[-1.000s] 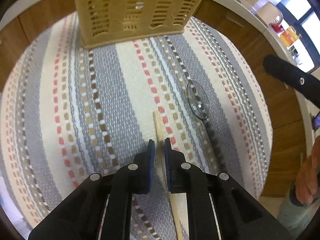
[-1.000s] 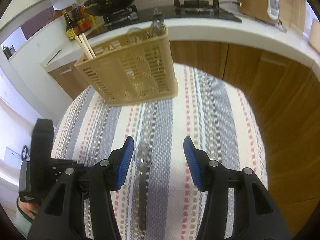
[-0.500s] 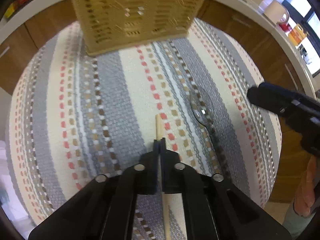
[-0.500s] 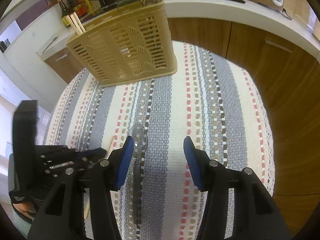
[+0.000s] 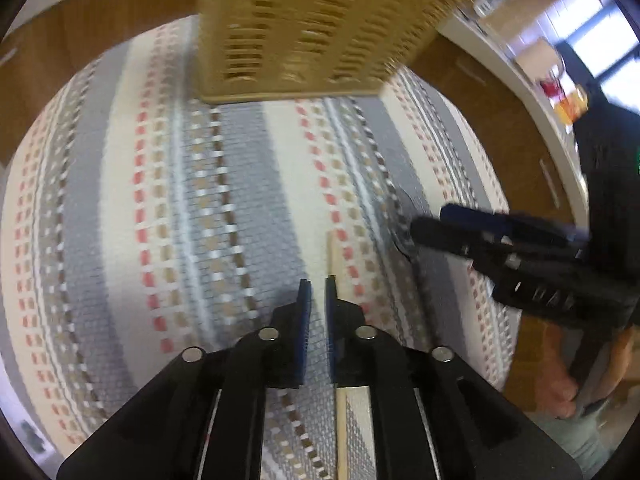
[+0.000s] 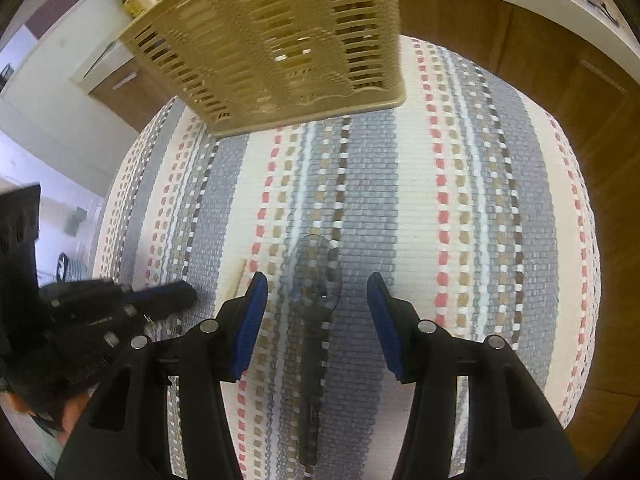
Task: Organize utensils
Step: 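Close the left gripper on the last chopstick while the right gripper grasps the last clear spoon, then lift the chopstick and spoon and lower them into the tan caddy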
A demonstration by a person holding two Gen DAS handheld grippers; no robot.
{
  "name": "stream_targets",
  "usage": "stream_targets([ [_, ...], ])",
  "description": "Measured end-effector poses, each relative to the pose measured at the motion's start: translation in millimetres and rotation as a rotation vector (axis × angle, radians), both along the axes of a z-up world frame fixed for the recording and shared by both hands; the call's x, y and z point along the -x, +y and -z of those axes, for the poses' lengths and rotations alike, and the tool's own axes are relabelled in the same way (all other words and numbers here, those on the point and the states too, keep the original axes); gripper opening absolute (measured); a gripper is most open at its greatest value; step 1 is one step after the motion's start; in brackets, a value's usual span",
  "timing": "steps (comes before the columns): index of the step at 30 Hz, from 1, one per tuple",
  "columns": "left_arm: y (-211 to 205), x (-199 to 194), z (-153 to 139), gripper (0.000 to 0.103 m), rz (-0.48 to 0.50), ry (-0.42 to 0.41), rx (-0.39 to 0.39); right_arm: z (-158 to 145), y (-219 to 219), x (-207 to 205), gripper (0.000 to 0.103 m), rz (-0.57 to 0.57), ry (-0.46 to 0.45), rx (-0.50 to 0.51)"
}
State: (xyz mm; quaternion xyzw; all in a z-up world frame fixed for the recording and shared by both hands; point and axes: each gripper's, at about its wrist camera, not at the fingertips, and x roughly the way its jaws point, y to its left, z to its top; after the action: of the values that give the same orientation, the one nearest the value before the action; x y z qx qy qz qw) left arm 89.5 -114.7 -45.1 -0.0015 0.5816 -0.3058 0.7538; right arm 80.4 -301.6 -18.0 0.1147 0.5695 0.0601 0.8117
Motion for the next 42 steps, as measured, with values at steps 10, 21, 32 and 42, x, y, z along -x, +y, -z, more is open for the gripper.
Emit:
stream_targets([
  [10,-41.2,11.1,8.6,0.017,0.075,-0.067,-0.192,-0.6,-21.0,6.5,0.048,0.031,-0.01,-0.022],
  [21,11.5,-9.5,-5.2,0.003,-0.077,-0.086,-0.066,-2.7,0.3,4.0,0.048,-0.02,0.016,0.031],
  [32,75.5,-20.0,-32.6,0.003,-0.237,-0.179,0.018,16.6,35.3,-19.6,0.048,-0.043,0.096,0.124],
  [42,61.0,-27.4,-32.1,0.003,-0.236,-0.223,0.015,19.1,49.5,-20.1,0.03,-0.076,0.072,0.202],
])
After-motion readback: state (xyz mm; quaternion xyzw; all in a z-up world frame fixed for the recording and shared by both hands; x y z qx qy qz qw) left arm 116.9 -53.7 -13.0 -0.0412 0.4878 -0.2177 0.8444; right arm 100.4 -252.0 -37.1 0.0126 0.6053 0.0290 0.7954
